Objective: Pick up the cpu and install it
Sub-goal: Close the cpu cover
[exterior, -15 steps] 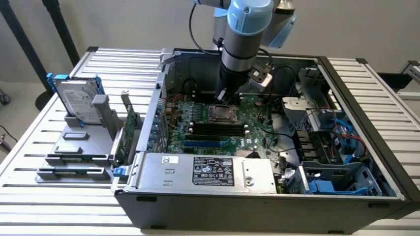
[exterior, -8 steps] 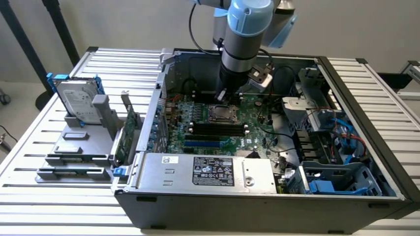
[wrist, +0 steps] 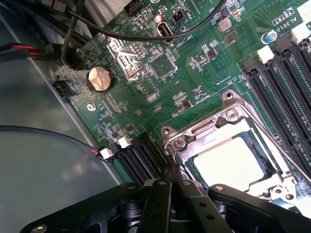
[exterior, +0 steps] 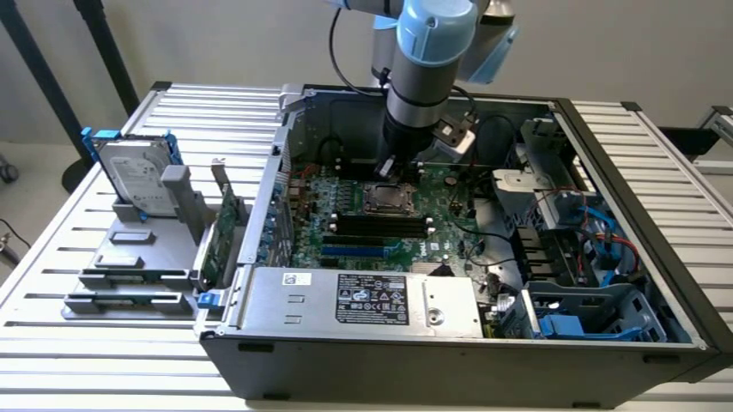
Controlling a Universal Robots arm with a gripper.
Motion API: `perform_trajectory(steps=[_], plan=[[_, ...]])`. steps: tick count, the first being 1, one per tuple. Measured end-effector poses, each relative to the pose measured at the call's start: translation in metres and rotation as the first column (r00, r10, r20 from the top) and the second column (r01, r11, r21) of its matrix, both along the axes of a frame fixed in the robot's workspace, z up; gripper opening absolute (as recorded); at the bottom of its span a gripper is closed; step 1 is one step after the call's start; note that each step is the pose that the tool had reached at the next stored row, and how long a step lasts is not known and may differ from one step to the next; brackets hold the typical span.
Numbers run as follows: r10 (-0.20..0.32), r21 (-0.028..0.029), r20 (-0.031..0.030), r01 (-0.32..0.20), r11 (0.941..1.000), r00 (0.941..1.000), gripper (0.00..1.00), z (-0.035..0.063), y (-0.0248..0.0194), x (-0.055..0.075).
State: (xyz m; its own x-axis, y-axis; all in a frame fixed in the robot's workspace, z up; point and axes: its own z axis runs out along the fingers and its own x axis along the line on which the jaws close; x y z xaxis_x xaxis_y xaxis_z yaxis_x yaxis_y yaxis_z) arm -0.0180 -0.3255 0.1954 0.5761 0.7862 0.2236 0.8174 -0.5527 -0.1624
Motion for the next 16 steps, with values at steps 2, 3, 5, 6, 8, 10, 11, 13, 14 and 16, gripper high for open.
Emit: perform_trajectory(steps=[2, 3, 5, 6, 8, 10, 11, 13, 14, 16], plan=[[0.000, 0.0031, 0.0000, 0.000, 1.0000, 1.0000, 0.11, -0.0003, 0.0000, 0.0000], [0.000, 0.0046, 0.0000, 0.000, 1.0000, 1.0000, 0.11, -0.0004, 0.0000, 0.0000], [0.000, 0.0077, 0.0000, 0.000, 1.0000, 1.0000, 0.11, -0.0006, 0.0000, 0.0000], [0.000, 0.0095, -0.0001, 0.000, 1.0000, 1.0000, 0.11, -0.0006, 0.0000, 0.0000], [0.000, 0.0132, 0.0000, 0.000, 0.9999, 1.0000, 0.11, -0.0007, 0.0000, 0.0000], [0.000, 0.0165, 0.0000, 0.000, 0.9999, 1.0000, 0.11, -0.0007, 0.0000, 0.0000], [0.000, 0.0176, 0.0001, 0.000, 0.9998, 1.0000, 0.11, -0.0007, 0.0000, 0.0000], [0.000, 0.0188, -0.0001, 0.000, 0.9998, 1.0000, 0.11, 0.0000, -0.0001, 0.0000], [0.000, 0.0190, -0.0002, 0.000, 0.9998, 1.0000, 0.11, 0.0008, -0.0003, 0.0001], [0.000, 0.0185, -0.0012, 0.000, 0.9998, 1.0000, 0.11, 0.0029, -0.0011, 0.0001]])
